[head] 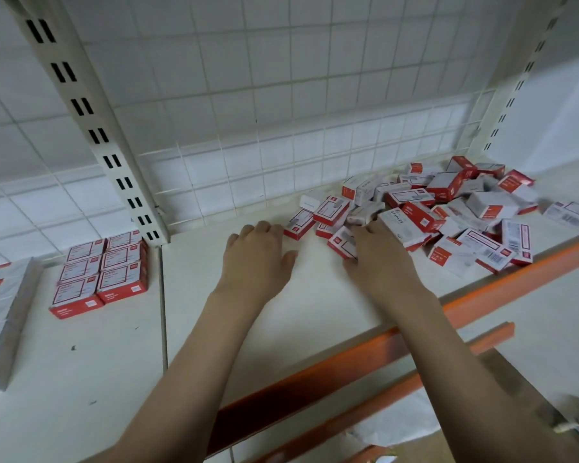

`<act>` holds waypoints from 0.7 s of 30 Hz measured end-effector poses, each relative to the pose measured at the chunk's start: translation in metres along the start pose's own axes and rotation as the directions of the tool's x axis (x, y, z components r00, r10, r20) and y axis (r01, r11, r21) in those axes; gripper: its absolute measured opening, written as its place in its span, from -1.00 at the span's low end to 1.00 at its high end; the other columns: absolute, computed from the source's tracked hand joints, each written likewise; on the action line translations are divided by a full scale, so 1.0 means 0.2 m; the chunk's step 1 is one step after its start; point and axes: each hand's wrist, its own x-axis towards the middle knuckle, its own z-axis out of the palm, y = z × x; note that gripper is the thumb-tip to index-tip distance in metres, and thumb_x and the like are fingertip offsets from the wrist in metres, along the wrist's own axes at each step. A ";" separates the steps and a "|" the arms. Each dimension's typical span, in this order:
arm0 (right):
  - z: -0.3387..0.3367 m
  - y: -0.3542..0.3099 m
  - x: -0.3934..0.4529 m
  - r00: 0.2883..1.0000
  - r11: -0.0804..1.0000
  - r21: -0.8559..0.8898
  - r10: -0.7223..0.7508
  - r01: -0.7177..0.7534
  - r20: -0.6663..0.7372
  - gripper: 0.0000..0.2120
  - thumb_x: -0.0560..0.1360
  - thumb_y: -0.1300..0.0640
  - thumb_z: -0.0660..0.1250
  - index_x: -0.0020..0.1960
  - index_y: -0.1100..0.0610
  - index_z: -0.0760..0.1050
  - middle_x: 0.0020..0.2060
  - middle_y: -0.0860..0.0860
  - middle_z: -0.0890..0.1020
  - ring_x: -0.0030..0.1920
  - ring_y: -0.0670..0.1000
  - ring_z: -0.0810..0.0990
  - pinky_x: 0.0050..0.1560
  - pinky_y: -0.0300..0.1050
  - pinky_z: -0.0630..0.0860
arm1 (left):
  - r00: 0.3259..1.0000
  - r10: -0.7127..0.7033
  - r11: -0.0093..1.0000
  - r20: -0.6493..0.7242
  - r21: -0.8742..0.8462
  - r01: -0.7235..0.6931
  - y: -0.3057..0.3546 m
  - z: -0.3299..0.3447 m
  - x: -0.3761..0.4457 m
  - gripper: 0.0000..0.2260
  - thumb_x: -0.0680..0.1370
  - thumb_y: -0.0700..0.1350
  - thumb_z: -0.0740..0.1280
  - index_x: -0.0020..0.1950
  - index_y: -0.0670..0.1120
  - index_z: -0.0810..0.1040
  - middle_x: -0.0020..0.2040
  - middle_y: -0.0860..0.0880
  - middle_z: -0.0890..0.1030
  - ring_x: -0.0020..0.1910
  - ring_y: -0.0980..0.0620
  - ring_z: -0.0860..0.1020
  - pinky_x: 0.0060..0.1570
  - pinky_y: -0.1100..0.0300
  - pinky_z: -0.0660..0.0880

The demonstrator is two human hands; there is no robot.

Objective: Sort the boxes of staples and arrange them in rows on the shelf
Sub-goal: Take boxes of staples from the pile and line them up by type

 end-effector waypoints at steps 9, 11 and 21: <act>-0.07 0.05 -0.13 0.992 0.993 -0.002 -0.115 0.115 -0.057 -0.47 0.52 0.16 0.21 0.46 0.08 0.18 0.34 0.05 0.31 0.32 0.07 0.26 0.27 -0.11 0.29 | 0.990 -0.066 0.997 0.128 -0.031 0.070 0.07 0.12 0.38 -0.54 0.54 0.18 0.20 0.20 -0.19 0.45 0.15 -0.15 0.43 0.17 -0.13 0.39 0.11 0.05 0.35; -0.07 0.07 -0.15 0.991 0.992 0.015 -0.123 0.124 -0.060 -0.49 0.52 0.16 0.22 0.44 0.10 0.21 0.32 0.06 0.33 0.30 0.08 0.27 0.25 -0.12 0.28 | 0.987 -0.079 0.996 0.143 -0.021 0.083 0.07 0.16 0.40 -0.50 0.52 0.23 0.19 0.19 -0.17 0.47 0.15 -0.14 0.42 0.16 -0.13 0.39 0.12 0.04 0.36; -0.07 0.15 -0.15 0.987 0.983 0.091 -0.157 0.159 -0.030 -0.49 0.52 0.17 0.24 0.44 0.10 0.21 0.34 0.04 0.30 0.29 0.05 0.28 0.26 -0.15 0.26 | 0.978 -0.195 0.978 0.079 -0.059 0.200 0.10 0.21 0.38 -0.58 0.55 0.15 0.20 0.17 -0.18 0.47 0.18 -0.14 0.40 0.18 -0.13 0.37 0.12 0.05 0.32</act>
